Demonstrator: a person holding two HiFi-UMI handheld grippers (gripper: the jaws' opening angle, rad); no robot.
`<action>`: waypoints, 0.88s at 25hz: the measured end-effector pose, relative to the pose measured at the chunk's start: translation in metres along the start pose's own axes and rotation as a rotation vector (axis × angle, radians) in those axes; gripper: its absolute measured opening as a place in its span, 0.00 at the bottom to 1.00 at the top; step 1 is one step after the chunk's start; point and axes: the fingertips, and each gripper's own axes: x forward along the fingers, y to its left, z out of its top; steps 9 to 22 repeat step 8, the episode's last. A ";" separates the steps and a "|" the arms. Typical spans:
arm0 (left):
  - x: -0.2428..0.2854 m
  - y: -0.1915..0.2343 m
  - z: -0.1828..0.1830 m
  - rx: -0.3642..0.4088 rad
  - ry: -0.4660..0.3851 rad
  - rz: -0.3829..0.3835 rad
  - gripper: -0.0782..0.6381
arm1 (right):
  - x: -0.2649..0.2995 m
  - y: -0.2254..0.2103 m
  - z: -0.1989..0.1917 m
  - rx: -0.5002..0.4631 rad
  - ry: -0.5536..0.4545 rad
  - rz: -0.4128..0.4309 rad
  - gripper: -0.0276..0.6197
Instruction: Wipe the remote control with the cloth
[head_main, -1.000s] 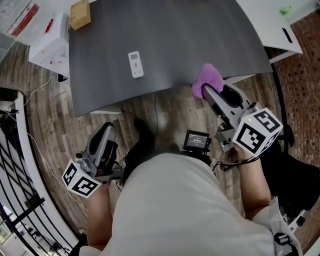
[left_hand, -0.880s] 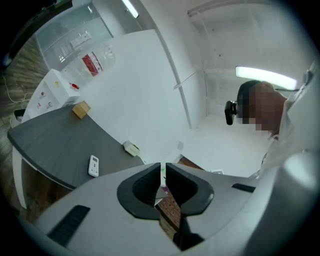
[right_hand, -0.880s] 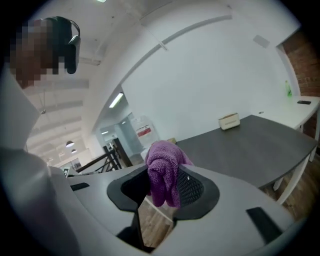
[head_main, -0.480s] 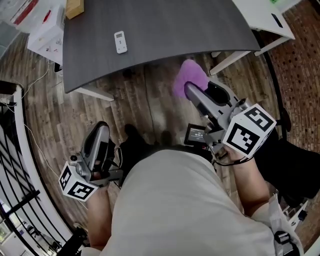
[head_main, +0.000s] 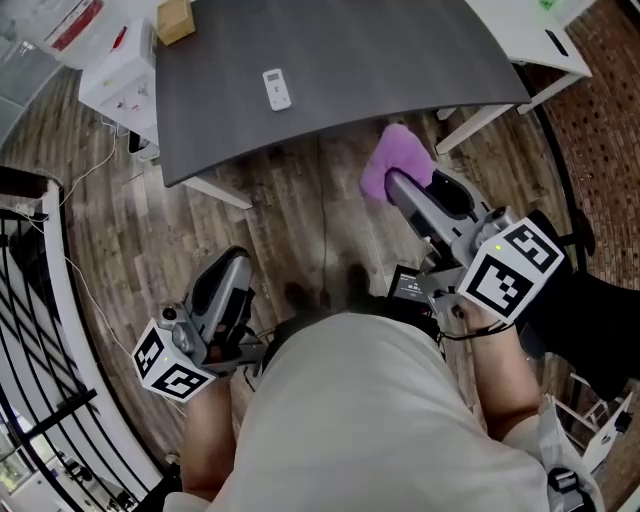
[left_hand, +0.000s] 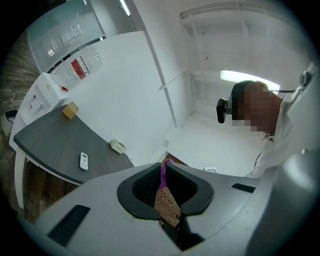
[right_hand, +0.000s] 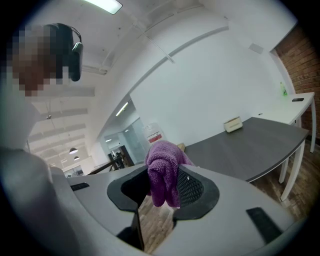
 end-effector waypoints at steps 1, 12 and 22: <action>-0.006 -0.001 0.003 -0.001 -0.002 0.000 0.16 | 0.002 0.007 0.003 -0.005 -0.010 0.002 0.27; -0.020 0.024 0.012 0.023 0.033 0.029 0.16 | 0.026 0.005 0.002 -0.021 0.001 -0.040 0.27; -0.020 0.024 0.012 0.023 0.033 0.029 0.16 | 0.026 0.005 0.002 -0.021 0.001 -0.040 0.27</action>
